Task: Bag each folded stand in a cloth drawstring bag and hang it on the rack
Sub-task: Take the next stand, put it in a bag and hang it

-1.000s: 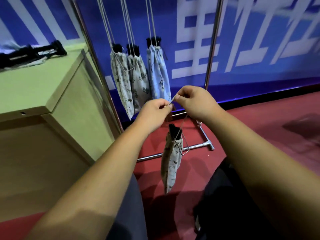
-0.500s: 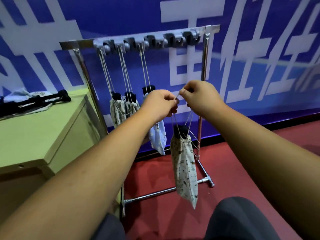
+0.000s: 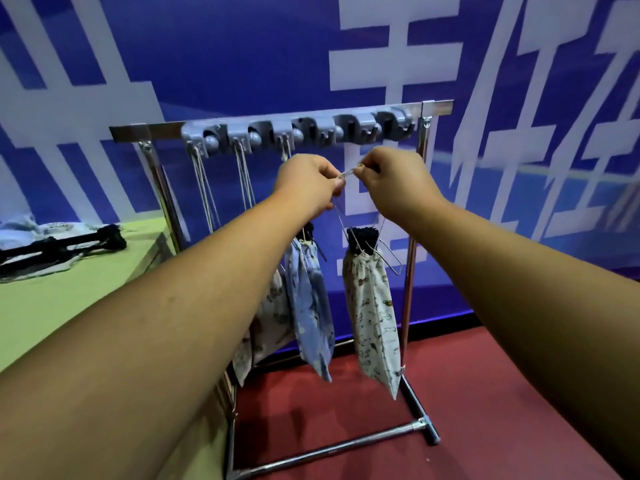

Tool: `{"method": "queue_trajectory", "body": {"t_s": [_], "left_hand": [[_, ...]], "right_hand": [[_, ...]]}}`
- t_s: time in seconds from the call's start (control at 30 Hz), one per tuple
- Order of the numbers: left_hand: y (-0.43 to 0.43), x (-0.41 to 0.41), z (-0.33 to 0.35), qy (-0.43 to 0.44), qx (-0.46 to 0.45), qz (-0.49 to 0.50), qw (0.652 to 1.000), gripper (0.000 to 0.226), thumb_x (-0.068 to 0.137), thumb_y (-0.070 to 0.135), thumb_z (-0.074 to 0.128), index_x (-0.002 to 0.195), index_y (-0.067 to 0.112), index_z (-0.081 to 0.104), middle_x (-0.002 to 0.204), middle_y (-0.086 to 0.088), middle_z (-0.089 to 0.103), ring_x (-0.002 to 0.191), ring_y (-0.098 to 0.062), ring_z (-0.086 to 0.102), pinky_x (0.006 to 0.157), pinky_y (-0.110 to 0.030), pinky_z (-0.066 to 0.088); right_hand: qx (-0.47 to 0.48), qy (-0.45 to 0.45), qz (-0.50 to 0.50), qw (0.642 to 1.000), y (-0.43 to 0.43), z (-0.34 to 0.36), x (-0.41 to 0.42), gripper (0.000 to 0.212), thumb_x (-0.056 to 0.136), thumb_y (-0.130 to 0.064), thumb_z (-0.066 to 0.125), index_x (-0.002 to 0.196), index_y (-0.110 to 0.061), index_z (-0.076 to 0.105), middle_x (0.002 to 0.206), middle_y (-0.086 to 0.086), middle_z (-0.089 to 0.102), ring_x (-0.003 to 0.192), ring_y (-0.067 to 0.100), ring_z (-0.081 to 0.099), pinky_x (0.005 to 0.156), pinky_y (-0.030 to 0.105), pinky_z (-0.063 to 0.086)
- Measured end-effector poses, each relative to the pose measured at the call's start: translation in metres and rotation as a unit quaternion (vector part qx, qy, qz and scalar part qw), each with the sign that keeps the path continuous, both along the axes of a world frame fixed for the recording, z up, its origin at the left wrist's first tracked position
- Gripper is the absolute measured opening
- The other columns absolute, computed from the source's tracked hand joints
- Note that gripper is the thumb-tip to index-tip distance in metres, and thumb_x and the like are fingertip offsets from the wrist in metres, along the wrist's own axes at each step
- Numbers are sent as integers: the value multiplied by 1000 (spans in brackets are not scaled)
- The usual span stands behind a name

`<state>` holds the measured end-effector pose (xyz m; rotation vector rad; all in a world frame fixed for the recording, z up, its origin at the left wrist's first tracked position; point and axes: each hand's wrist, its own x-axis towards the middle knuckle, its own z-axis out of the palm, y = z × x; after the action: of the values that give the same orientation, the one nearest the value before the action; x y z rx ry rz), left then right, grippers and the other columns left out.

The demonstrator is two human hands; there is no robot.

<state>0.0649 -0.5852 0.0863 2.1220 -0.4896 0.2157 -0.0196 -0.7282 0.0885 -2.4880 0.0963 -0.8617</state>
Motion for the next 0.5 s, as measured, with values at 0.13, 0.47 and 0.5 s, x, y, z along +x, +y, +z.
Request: {"method": "queue_trajectory", "body": {"t_s": [0.13,0.47,0.5], "left_hand": [[1,23,20,-41,-36,23,998,19,103,20,65,86,22,73,88,-4,78,61,-19,76,57,-39,65],[-15,54,48,-126,-9,105,986,14,105,17,52,96,19,63,91,-8,67,58,-30,75,50,-48,64],[-18,56,49,-123,-3,112,986,13,104,15,52,97,17,63,89,-9,67,58,-31,75,50,-49,64]], "right_hand": [[-39,-4,-1,999,-4,20,35,27,113,-31,54,119,-12,72,98,10,68,86,26,59,71,39,46],[-48,-26,-59,997,2,50,94,32,115,-30,44,118,-9,67,101,12,69,92,30,64,77,44,51],[-54,-16,-68,996,2,52,97,30,115,-28,45,117,-8,67,99,13,69,91,30,65,76,44,51]]}}
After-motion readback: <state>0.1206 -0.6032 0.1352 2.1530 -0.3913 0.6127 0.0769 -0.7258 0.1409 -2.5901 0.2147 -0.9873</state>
